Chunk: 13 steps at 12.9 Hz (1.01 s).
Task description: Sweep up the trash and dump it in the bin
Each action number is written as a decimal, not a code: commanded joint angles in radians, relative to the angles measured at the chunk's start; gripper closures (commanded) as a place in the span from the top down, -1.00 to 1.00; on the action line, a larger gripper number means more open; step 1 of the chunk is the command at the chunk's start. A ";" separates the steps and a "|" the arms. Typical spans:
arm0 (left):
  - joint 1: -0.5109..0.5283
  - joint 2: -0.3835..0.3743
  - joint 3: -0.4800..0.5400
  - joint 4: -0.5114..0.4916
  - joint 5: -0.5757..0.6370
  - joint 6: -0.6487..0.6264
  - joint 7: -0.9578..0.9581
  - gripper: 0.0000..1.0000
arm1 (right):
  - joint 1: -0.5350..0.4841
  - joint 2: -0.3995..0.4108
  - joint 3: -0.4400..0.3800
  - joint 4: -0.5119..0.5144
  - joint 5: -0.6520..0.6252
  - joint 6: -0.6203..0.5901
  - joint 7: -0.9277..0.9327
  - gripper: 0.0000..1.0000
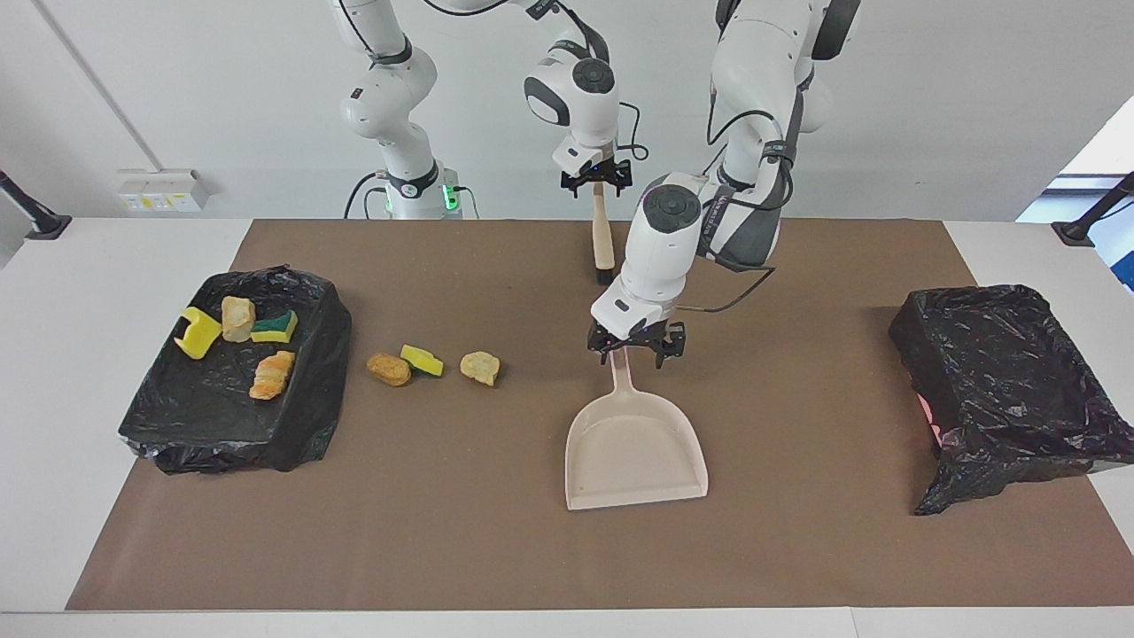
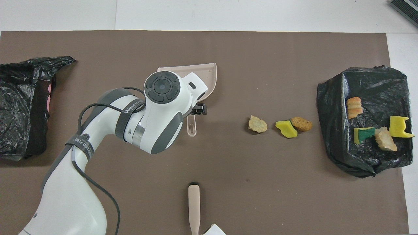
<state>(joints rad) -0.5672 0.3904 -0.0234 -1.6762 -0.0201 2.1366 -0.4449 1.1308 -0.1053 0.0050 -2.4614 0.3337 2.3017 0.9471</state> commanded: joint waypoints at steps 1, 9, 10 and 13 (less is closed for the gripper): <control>-0.019 -0.038 0.011 -0.056 0.005 0.032 -0.024 0.90 | 0.024 -0.013 0.001 -0.031 0.025 0.045 0.013 0.36; -0.042 -0.022 0.011 -0.095 0.005 0.057 -0.054 0.62 | 0.012 0.019 0.000 0.032 0.010 0.030 -0.005 -1.00; -0.043 -0.024 0.011 -0.099 0.005 0.057 -0.052 0.48 | 0.011 0.010 -0.002 0.033 0.010 0.027 -0.007 -1.00; -0.045 -0.025 0.011 -0.105 0.005 0.062 -0.054 -0.30 | -0.021 -0.054 -0.011 0.038 -0.011 -0.054 0.002 -1.00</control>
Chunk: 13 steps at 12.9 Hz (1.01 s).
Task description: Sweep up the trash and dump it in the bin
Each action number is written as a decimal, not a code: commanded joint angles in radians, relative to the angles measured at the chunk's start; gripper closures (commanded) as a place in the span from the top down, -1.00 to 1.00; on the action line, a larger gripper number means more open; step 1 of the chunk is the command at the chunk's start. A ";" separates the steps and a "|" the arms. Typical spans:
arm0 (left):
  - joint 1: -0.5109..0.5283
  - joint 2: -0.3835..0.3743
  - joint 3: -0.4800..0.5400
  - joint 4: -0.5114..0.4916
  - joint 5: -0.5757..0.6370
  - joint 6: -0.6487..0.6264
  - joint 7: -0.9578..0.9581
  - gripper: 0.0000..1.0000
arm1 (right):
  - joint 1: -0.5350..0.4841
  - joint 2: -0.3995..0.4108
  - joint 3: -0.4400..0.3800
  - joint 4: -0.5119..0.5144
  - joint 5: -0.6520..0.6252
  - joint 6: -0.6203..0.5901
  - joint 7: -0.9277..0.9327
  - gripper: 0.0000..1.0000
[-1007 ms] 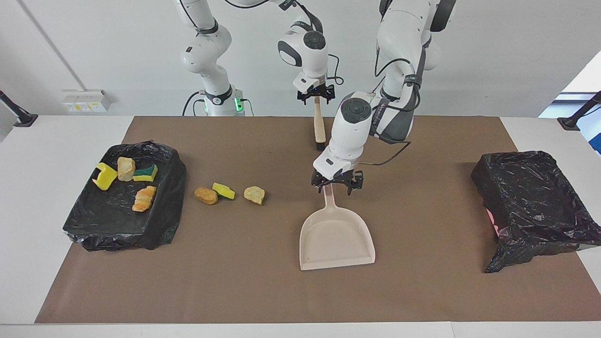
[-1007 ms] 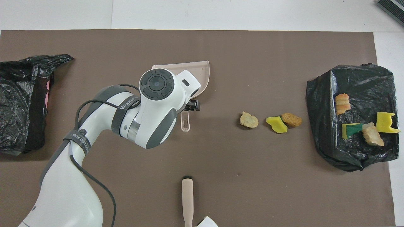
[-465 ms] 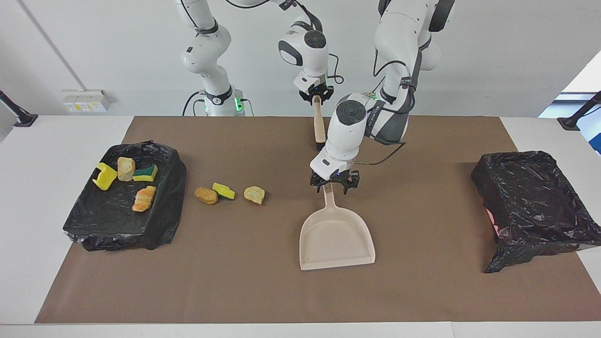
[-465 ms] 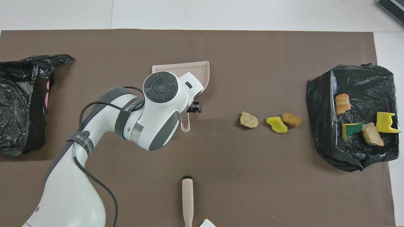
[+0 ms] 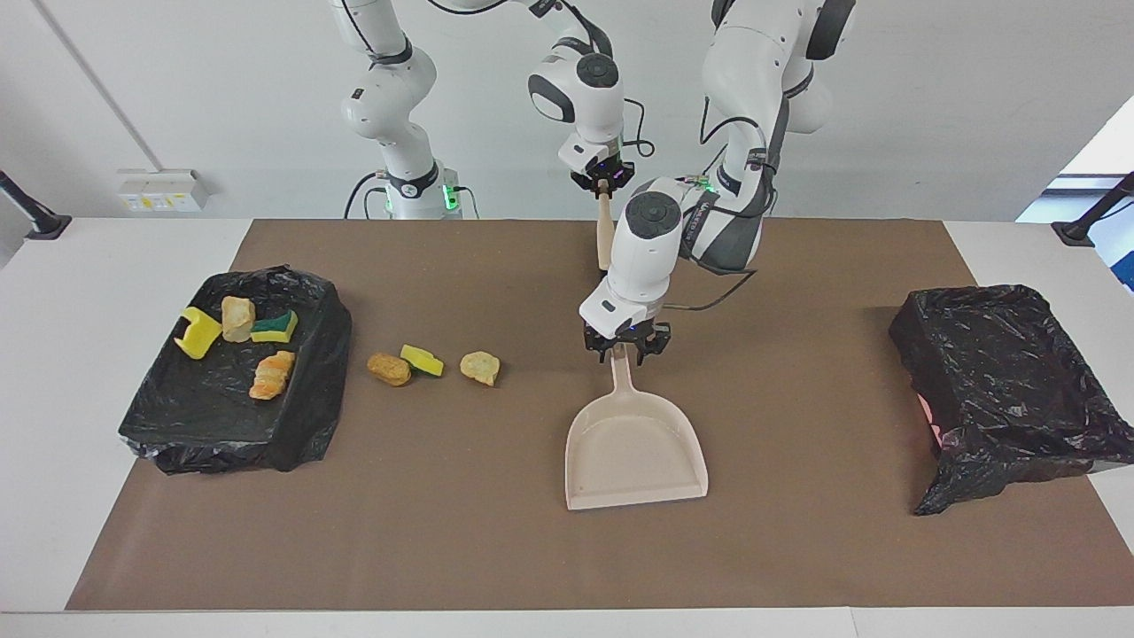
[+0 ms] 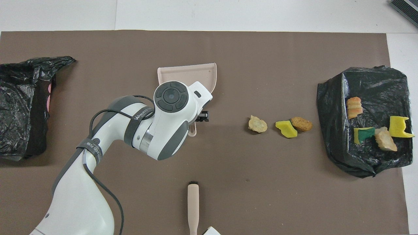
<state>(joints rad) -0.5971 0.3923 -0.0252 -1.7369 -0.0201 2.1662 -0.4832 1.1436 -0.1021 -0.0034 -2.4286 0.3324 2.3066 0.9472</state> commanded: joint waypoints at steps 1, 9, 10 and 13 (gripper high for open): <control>-0.015 -0.029 0.013 -0.044 0.005 0.033 -0.012 -0.43 | -0.062 -0.094 -0.001 0.005 -0.036 -0.102 0.002 -1.00; 0.029 -0.113 0.027 -0.032 0.019 -0.104 0.277 -1.00 | -0.359 -0.372 -0.004 0.011 -0.231 -0.553 -0.167 -1.00; 0.037 -0.124 0.027 -0.027 0.019 -0.133 0.358 -1.00 | -0.439 -0.376 -0.003 0.029 -0.272 -0.591 -0.232 -1.00; 0.075 -0.159 0.028 -0.029 0.019 -0.198 0.536 -1.00 | -0.655 -0.343 0.005 0.031 -0.432 -0.593 -0.466 -1.00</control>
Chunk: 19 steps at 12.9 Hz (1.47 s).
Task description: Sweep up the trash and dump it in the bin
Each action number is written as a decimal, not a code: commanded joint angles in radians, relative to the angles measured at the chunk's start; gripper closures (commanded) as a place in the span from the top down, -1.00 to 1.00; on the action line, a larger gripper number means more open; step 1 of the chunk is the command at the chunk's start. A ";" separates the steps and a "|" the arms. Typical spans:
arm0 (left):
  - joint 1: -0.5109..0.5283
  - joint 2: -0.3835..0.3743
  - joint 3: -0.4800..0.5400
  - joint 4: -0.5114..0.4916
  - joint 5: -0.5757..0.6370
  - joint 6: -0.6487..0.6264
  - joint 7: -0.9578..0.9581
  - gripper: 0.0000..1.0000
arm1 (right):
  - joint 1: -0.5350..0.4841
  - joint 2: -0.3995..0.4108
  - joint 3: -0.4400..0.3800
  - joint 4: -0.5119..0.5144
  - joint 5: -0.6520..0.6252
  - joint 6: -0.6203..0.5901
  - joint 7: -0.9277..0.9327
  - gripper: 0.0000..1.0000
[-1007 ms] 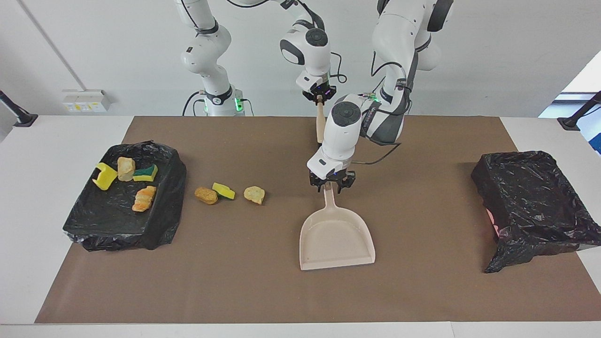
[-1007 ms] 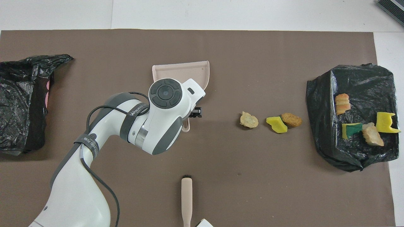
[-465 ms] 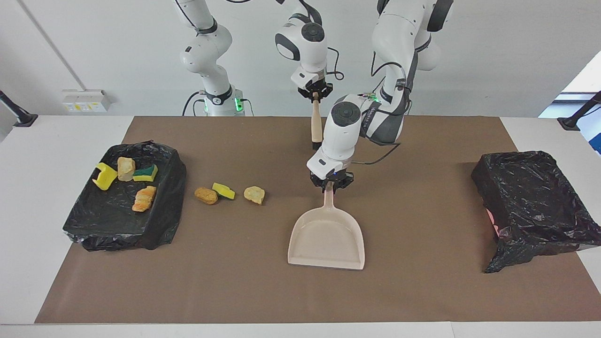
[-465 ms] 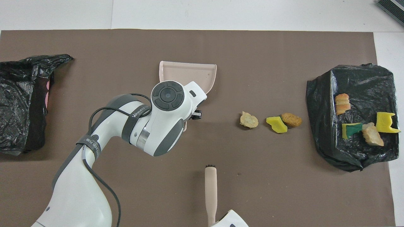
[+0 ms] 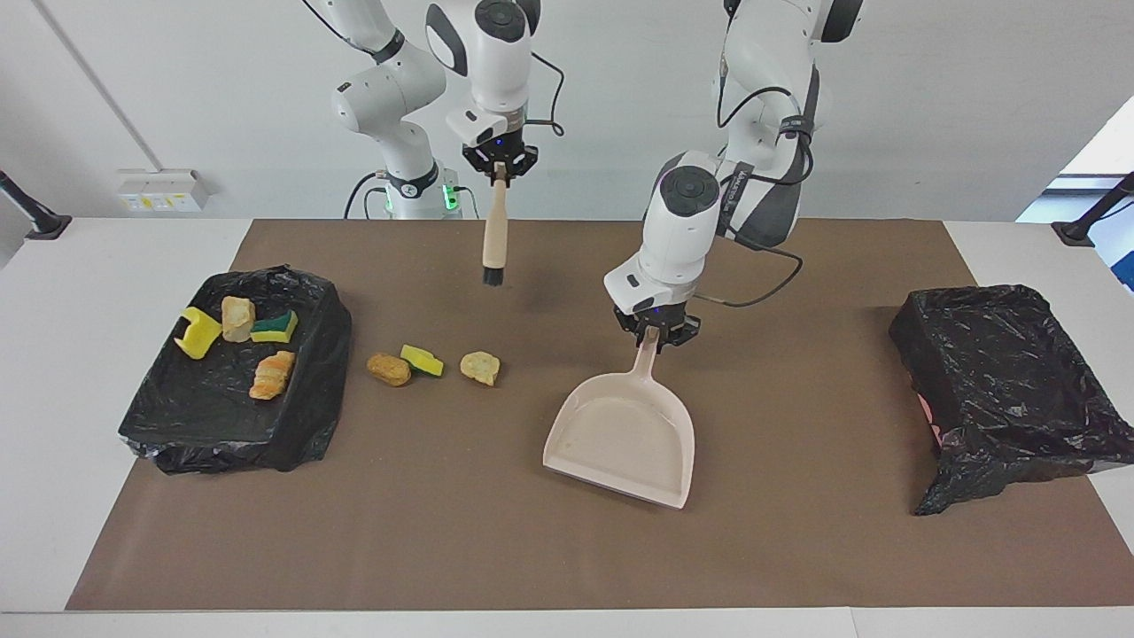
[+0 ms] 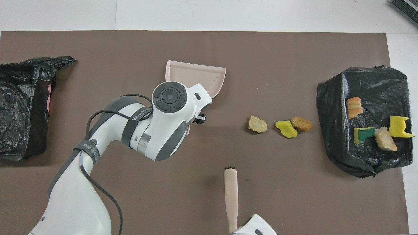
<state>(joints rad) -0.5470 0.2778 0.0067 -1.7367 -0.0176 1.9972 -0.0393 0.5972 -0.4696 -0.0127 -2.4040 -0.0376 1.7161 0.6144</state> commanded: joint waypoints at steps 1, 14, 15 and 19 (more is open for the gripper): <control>0.038 -0.054 -0.004 -0.029 0.016 -0.062 0.180 -1.00 | -0.191 0.054 0.016 0.006 -0.085 0.029 -0.221 -1.00; -0.008 -0.130 -0.008 -0.195 0.114 -0.107 0.481 -1.00 | -0.461 0.355 0.016 0.048 -0.321 0.318 -0.525 -1.00; -0.008 -0.137 -0.008 -0.208 0.129 -0.110 0.552 -1.00 | -0.444 0.355 0.016 0.039 -0.302 0.319 -0.524 -1.00; -0.010 -0.181 -0.008 -0.280 0.177 -0.109 0.705 -1.00 | -0.355 0.355 0.017 0.039 -0.092 0.307 -0.527 -1.00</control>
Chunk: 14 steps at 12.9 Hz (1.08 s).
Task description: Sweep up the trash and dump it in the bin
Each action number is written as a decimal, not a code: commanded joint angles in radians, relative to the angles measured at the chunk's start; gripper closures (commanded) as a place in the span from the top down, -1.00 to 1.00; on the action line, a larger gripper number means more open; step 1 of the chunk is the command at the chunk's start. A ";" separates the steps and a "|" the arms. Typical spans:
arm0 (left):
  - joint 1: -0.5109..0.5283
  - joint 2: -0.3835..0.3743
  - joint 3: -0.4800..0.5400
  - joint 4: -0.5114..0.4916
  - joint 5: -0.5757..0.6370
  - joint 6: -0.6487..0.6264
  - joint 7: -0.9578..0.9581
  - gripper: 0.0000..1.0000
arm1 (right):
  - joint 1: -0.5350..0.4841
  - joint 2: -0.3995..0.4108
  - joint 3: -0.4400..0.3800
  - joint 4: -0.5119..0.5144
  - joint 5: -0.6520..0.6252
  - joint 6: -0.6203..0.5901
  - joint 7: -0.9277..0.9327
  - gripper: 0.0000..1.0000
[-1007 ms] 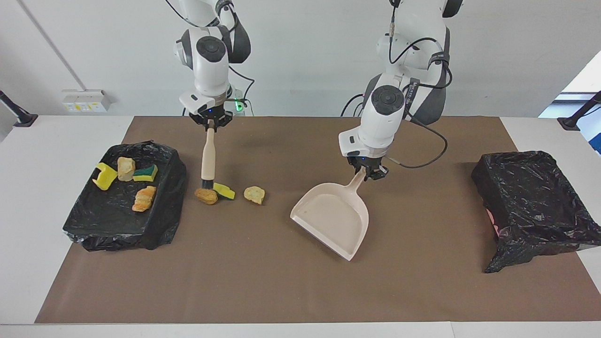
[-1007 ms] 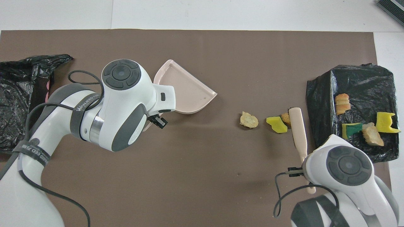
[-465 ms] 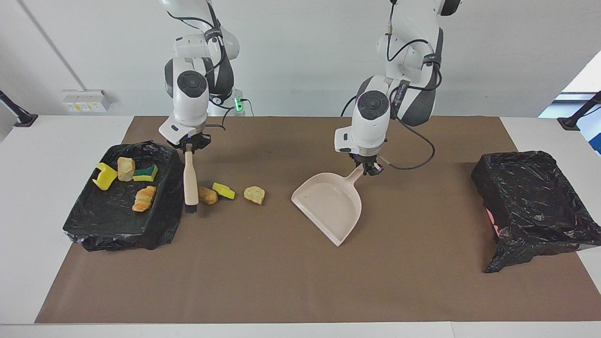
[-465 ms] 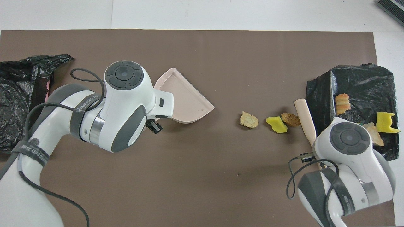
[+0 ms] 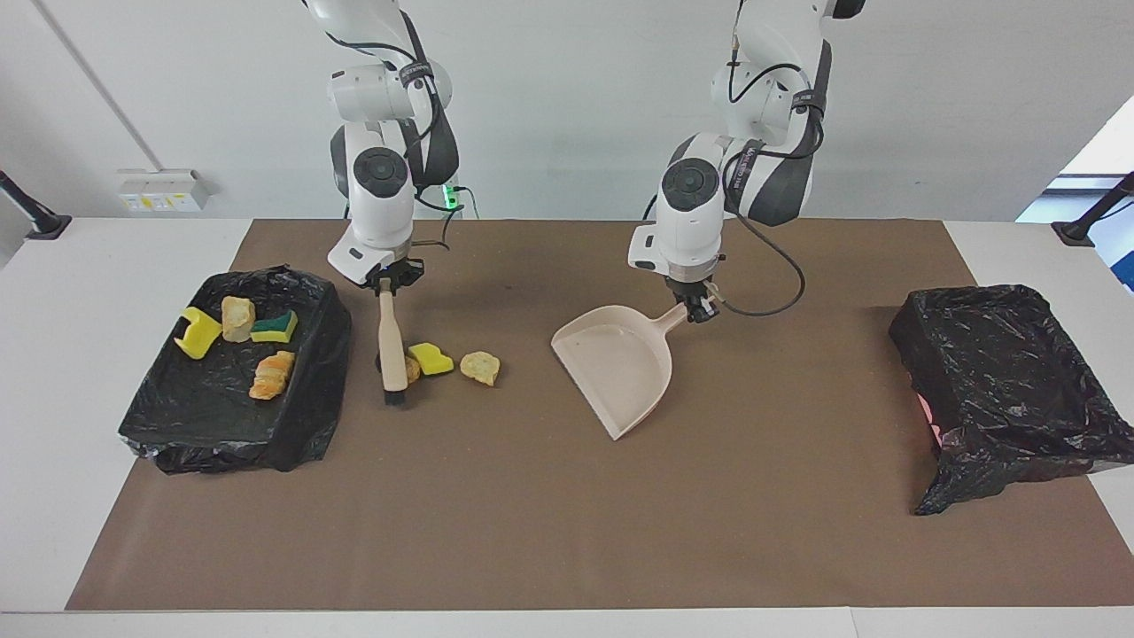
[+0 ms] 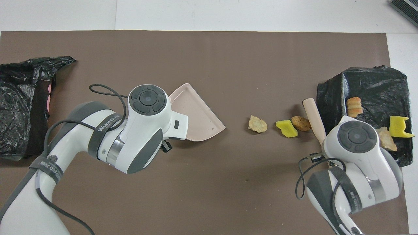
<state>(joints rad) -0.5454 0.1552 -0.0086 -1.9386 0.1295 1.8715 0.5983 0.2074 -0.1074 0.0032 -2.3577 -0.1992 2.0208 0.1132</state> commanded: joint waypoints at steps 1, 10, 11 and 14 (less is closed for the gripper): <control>-0.021 -0.072 0.007 -0.097 0.045 0.020 0.080 -1.00 | 0.058 0.006 0.001 -0.009 0.125 0.012 -0.021 -1.00; -0.064 -0.144 0.007 -0.227 0.136 0.106 0.121 -1.00 | 0.216 0.045 0.000 0.070 0.390 -0.002 0.098 -1.00; -0.088 -0.147 0.004 -0.235 0.189 0.104 0.121 -1.00 | 0.208 0.020 -0.009 0.077 0.388 -0.043 0.123 -1.00; -0.102 -0.149 0.004 -0.258 0.225 0.140 0.121 -1.00 | 0.101 -0.043 -0.011 0.089 0.235 -0.122 0.161 -1.00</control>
<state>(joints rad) -0.6265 0.0457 -0.0160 -2.1387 0.3280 1.9774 0.7071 0.3713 -0.1016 -0.0091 -2.2671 0.1139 1.9409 0.2533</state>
